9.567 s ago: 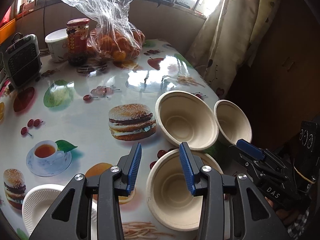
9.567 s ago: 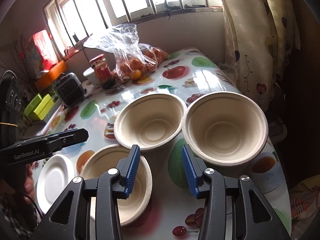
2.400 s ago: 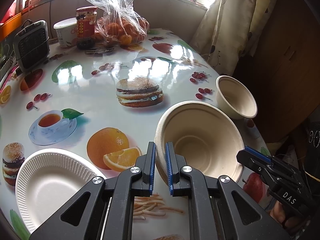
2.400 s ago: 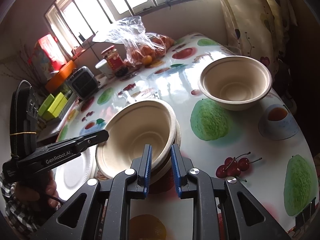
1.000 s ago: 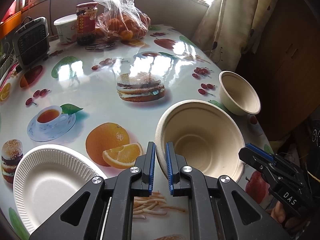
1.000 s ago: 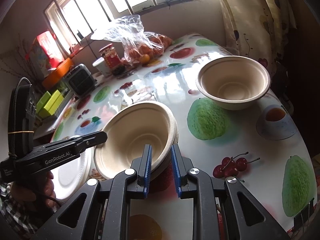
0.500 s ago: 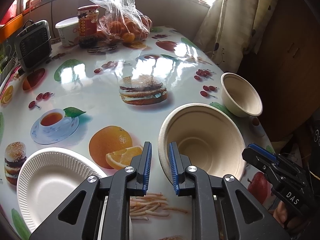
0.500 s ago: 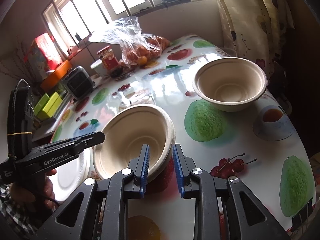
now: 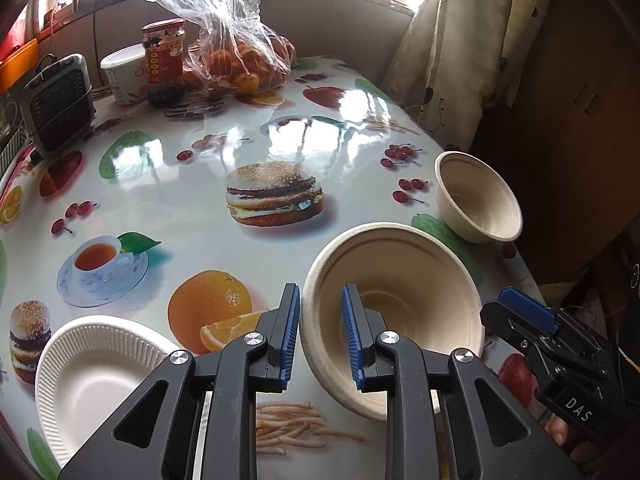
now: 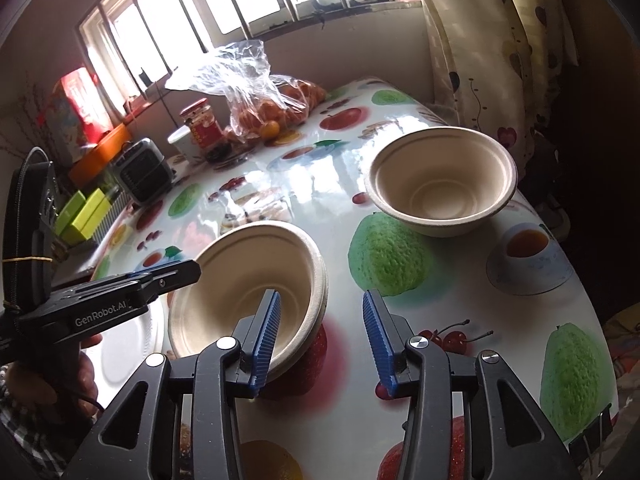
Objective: Organize plates and bowls
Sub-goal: 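Raise both grippers and move them to the next tan bowl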
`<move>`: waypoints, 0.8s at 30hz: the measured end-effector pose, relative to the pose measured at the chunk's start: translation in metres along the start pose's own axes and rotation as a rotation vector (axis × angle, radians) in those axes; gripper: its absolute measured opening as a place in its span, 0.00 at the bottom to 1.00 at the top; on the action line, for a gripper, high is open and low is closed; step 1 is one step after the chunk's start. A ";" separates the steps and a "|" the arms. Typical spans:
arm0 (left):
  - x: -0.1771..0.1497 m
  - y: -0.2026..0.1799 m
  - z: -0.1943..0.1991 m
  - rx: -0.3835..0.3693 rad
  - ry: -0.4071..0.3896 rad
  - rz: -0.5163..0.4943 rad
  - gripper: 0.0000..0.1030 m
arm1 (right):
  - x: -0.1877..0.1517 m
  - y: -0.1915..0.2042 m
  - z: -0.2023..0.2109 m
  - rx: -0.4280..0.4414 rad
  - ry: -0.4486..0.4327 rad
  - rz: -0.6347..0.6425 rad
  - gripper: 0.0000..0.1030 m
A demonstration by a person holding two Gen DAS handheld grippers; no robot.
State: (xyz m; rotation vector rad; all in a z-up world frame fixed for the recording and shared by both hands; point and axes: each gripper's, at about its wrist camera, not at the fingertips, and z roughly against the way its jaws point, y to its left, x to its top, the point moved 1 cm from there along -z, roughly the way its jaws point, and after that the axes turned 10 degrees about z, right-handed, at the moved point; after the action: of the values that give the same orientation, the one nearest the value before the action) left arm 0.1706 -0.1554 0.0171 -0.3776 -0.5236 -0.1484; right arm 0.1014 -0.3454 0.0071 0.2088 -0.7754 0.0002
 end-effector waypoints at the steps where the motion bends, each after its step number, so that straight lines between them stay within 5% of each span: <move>1: 0.001 -0.003 -0.001 -0.003 0.001 -0.007 0.29 | 0.001 -0.002 0.000 -0.005 -0.002 -0.003 0.42; 3: 0.004 -0.007 -0.002 -0.017 0.004 -0.014 0.37 | 0.002 -0.005 0.001 -0.018 -0.004 -0.010 0.42; 24: 0.040 -0.052 -0.015 -0.062 0.006 -0.115 0.37 | 0.017 -0.040 0.014 -0.102 -0.046 -0.073 0.42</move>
State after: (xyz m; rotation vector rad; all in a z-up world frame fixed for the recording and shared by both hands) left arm 0.2000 -0.2104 0.0422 -0.4076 -0.5361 -0.2767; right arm 0.1070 -0.3887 0.0206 0.1405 -0.8108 -0.1132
